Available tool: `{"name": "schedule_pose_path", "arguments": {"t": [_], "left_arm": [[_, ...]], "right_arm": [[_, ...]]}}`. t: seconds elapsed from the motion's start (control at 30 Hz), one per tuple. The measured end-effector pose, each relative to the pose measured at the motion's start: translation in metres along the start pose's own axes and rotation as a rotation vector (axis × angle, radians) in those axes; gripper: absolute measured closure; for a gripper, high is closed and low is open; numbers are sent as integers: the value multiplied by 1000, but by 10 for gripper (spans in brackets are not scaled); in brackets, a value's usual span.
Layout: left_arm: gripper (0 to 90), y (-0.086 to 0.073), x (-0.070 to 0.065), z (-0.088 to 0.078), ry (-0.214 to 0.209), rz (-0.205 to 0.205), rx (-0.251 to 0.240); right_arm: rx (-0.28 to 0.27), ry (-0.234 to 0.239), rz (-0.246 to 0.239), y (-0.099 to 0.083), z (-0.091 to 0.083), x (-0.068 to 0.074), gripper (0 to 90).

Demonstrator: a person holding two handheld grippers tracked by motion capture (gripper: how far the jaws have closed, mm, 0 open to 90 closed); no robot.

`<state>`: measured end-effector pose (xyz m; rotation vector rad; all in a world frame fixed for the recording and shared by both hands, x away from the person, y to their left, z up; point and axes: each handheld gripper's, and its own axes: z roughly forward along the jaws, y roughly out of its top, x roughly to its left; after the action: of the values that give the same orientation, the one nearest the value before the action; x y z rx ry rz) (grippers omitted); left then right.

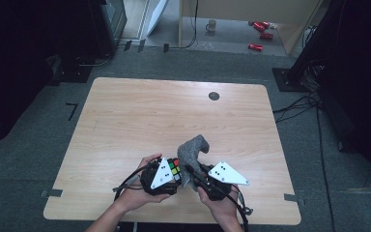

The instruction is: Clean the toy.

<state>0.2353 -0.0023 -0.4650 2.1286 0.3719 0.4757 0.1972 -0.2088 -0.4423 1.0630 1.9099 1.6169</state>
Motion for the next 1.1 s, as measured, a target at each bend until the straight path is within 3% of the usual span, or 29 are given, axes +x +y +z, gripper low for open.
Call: {"name": "schedule_pose_path", "arguments": {"t": [0.07,0.2,0.33,0.4,0.47,0.53,0.63,0.83,1.0,1.1], "left_arm": [[352,3,-2,0,4,-6,6],[352,9,-11,4,16,17,37],[352,11,-8,7,22,-22,78],[352,10,-6,6,15,-42,79],[352,11,-6,4,9,-37,68],[353,13,-6,2,7,-43,55],[352,16,-6,2,9,-43,58],[353,15,-8,4,25,-33,74],[353,18,-9,3,27,-37,66],[353,18,-10,4,26,-35,71]], "right_arm": [[1,22,27,0,0,-5,779],[-9,-5,33,-1,-1,-11,778],[8,-41,-31,-2,-1,1,784],[22,-26,-56,-4,1,7,783],[22,-33,-84,-3,2,9,784],[6,-46,-75,0,0,4,782],[-14,-60,-15,2,-4,-7,784],[29,-21,-82,2,3,9,785],[3,-46,-13,5,-3,-6,785],[3,-44,-41,3,-2,2,786]]}}
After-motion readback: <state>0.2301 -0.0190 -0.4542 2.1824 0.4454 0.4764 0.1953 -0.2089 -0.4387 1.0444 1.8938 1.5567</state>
